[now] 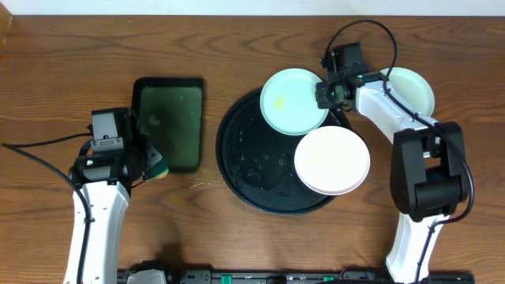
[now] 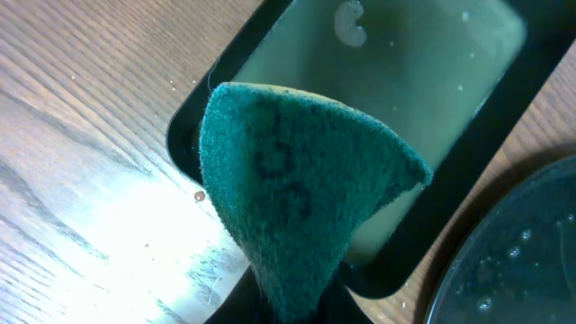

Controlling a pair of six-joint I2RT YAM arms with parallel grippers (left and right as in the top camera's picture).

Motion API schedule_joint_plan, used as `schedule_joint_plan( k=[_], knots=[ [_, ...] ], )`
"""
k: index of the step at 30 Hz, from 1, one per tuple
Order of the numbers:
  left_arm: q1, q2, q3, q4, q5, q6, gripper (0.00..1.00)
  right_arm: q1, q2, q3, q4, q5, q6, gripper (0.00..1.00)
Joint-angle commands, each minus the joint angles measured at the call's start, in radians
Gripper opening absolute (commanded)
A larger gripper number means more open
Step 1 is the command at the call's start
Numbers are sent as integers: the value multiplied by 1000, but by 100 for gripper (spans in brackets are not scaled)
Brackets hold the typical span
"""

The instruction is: Clean dirty plates on tray and stack at the side

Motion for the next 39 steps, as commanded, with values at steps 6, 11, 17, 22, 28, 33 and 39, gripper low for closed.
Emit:
schedule_joint_plan(
  k=[6,11,17,22,28,33,39],
  knots=[
    [4,-1,-10,19,-4,17,8,7,-118,1,-24,15,9,1],
    [4,-1,-10,44,54,18,8,10,-178,1,-63,-46,31,1],
    [4,3,-10,196,159,47,8,46,-184,1,-168,-190,40,1],
    [4,56,-10,308,159,32,8,88,-163,1,-248,-184,38,1],
    [4,206,-10,409,159,-14,8,139,-103,1,-235,-170,39,1],
    [4,347,-10,484,159,-78,8,160,-42,1,-217,-171,40,1],
    [4,452,-10,563,157,-96,8,179,-3,1,-219,-175,51,1]
  ],
)
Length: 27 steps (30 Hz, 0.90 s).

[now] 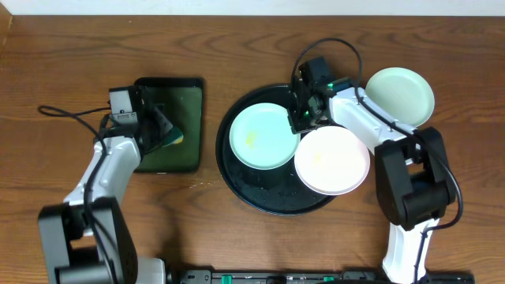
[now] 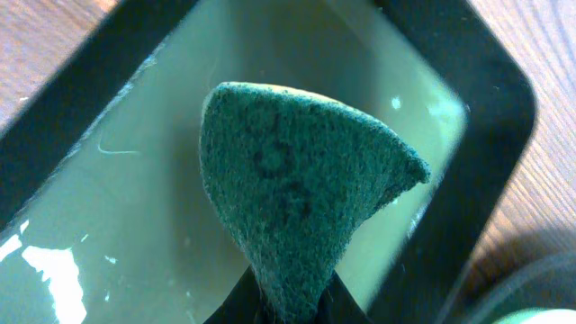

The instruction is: Clean dirty plates on tray and stack at the side

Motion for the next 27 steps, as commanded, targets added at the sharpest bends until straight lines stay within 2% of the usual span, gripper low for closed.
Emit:
schedule_joint_plan(
  k=[1,7,8,10,11,27],
  knots=[
    [4,43,-9,48,-3,-26,8,19,13,1,2,-16,24,1],
    [4,141,-9,143,-6,-23,9,55,16,1,6,-15,27,1],
    [4,156,-9,151,-6,-23,14,64,16,1,6,-15,27,1],
    [4,183,-9,158,-6,-23,33,81,16,1,7,-14,26,1],
    [4,188,-9,158,-6,-23,39,87,16,1,7,-14,27,1],
    [5,39,-7,134,-6,-18,41,111,16,1,7,-6,26,1]
  ],
)
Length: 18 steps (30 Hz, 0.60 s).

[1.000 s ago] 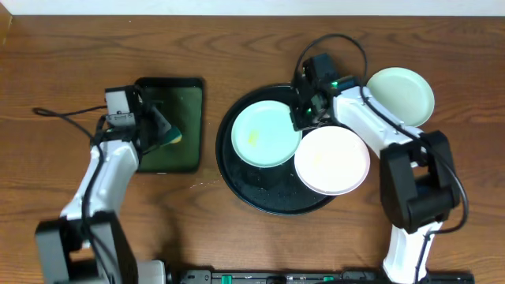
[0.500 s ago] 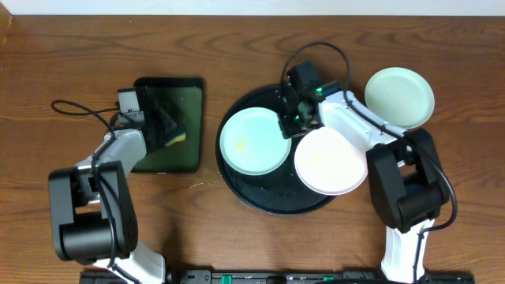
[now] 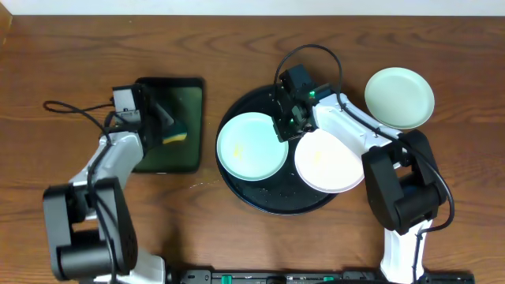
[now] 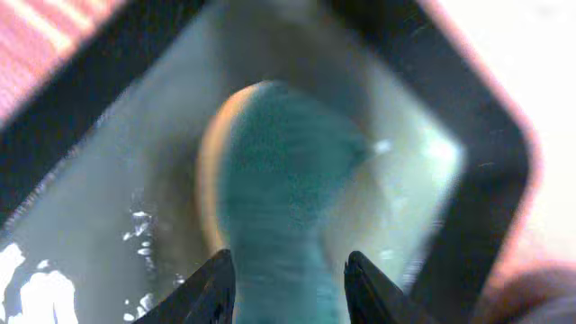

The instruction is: Clean dirty plates on tray and stack at the side

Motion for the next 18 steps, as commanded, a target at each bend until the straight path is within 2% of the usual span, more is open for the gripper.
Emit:
schedule_joint_plan(
  k=[1,7,13,15,18],
  knots=[
    [4,-33,-6,-7,-6,3,41,18,14,1,3,-13,11,1],
    [4,-32,-7,-25,-22,21,41,18,14,1,3,-13,11,1],
    [4,-13,-14,-37,-189,29,43,18,14,1,3,-13,11,1],
    [4,11,-14,-33,-175,29,45,18,14,1,5,-13,11,1],
    [3,58,-14,-2,-77,29,45,18,14,1,15,-13,11,1]
  ],
)
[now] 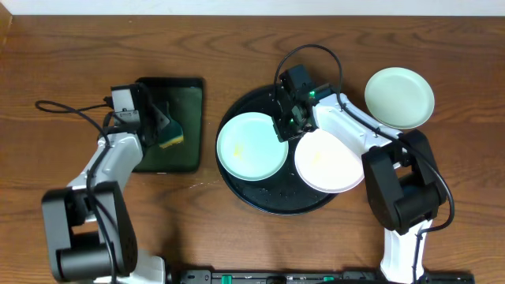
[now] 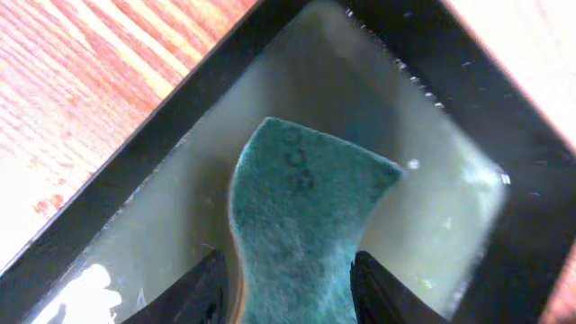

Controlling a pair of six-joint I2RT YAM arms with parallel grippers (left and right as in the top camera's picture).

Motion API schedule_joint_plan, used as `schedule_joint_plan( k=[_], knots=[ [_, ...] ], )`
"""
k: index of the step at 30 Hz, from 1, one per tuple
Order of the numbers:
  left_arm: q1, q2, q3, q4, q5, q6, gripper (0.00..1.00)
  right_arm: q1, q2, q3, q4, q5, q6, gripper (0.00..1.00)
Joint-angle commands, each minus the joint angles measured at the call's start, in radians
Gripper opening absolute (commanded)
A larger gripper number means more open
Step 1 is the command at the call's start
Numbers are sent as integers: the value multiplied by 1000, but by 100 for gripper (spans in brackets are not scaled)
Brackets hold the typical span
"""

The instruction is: Clean dirty plates on tray and stack at the side

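Observation:
A mint-green plate [image 1: 252,146] with a yellow smear lies on the left part of the round black tray [image 1: 260,196]. My right gripper [image 1: 286,126] is shut on its right rim. A white plate [image 1: 332,160] lies on the tray's right part. A pale green plate [image 1: 400,97] sits on the table at the far right. My left gripper [image 1: 162,130] is over the black rectangular basin [image 1: 188,158] of soapy water. In the left wrist view the green sponge [image 2: 301,216] lies in the water, between the spread fingers of the left gripper [image 2: 288,265].
The basin's black wall [image 2: 504,117] surrounds the sponge on all sides. Wooden table [image 1: 197,229] lies between the basin and the tray. Cables trail from both arms over the table.
The left wrist view has gone from blurred to sharp, and the sponge sits slightly lower in the basin between the same spread fingers. The right gripper and the mint plate have not moved.
First my left gripper pinched the sponge beside the basin while the right held the mint plate at the tray's far edge. Then the sponge hung over the water and the plate was mid-tray. Later the fingers stood apart with the sponge in the water and the plate at the tray's left.

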Motion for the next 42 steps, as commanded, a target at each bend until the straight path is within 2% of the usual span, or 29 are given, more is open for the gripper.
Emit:
schedule_joint_plan(
  k=[1,4,18,20,23,24,35,42],
  knots=[
    [3,61,-14,27,69,17,45,18,14,1,14,-14,11,1],
    [2,82,-14,55,118,25,45,18,14,1,13,-14,11,1],
    [2,116,-14,32,119,89,45,18,14,1,11,-14,11,1],
    [2,125,-14,24,119,97,36,19,14,1,11,-14,11,1],
    [3,128,-14,18,118,96,12,19,14,1,11,-14,11,1],
    [3,125,-14,19,118,96,8,19,14,1,11,-14,11,1],
    [3,-35,-6,4,118,96,7,18,14,1,8,-13,10,1],
    [3,28,-14,2,104,96,8,18,14,1,7,1,11,1]
  ],
)
